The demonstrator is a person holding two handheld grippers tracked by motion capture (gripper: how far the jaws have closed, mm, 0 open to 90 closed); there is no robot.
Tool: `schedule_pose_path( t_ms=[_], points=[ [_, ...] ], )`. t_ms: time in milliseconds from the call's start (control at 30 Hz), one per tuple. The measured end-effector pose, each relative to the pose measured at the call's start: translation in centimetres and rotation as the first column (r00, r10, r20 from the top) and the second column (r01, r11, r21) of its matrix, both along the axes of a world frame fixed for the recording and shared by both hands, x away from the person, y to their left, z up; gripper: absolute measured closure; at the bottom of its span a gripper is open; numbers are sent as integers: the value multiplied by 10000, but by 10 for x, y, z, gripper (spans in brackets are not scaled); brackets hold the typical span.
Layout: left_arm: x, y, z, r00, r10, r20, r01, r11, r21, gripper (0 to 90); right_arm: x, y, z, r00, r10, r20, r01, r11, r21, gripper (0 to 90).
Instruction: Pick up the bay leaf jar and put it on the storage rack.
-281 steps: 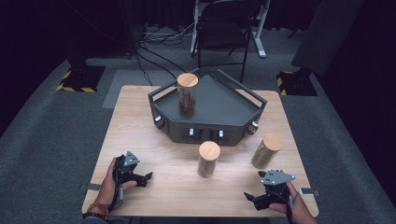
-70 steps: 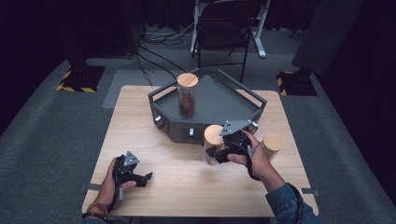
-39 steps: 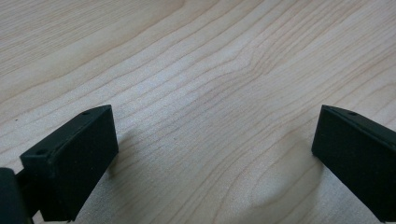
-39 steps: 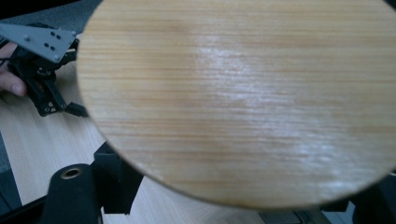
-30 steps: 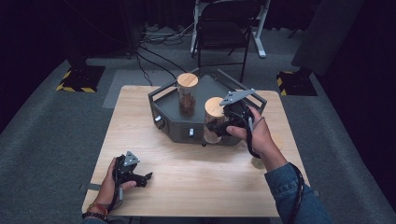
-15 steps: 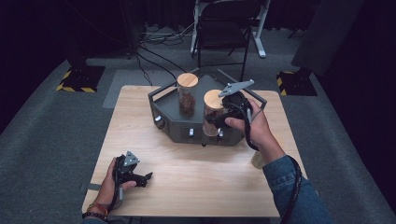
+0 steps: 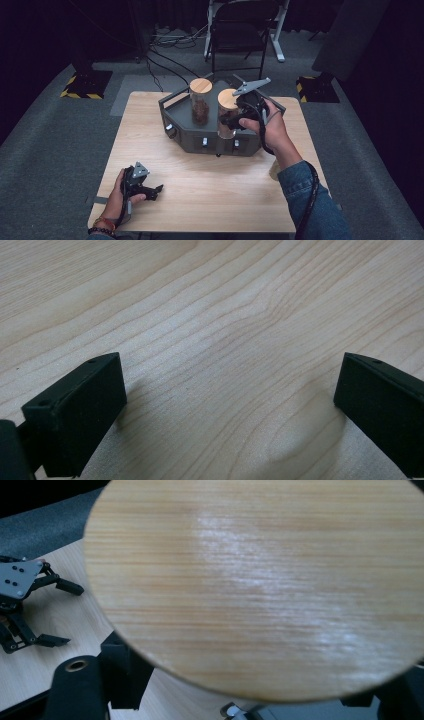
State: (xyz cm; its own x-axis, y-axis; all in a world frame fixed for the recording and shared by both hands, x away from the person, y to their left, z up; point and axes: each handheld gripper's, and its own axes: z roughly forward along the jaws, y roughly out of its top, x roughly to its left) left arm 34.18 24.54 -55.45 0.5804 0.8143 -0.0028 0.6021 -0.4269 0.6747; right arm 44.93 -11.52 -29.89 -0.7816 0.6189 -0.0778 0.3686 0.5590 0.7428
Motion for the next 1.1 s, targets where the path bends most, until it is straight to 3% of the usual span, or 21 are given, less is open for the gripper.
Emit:
schedule_pose_path(
  t_ms=[167, 1100],
  points=[
    [0, 0, 0, 10000, 7, 2, -7, 10000, 1, 0, 8, 1, 1, 9998, -167, 79, 168, 9997, -196, 253],
    [0, 0, 0, 10000, 5, 6, -5, 10000, 20, 0, 51, -2, -10, 9940, -1078, -171, 1076, 9941, -156, 253]
  ],
)
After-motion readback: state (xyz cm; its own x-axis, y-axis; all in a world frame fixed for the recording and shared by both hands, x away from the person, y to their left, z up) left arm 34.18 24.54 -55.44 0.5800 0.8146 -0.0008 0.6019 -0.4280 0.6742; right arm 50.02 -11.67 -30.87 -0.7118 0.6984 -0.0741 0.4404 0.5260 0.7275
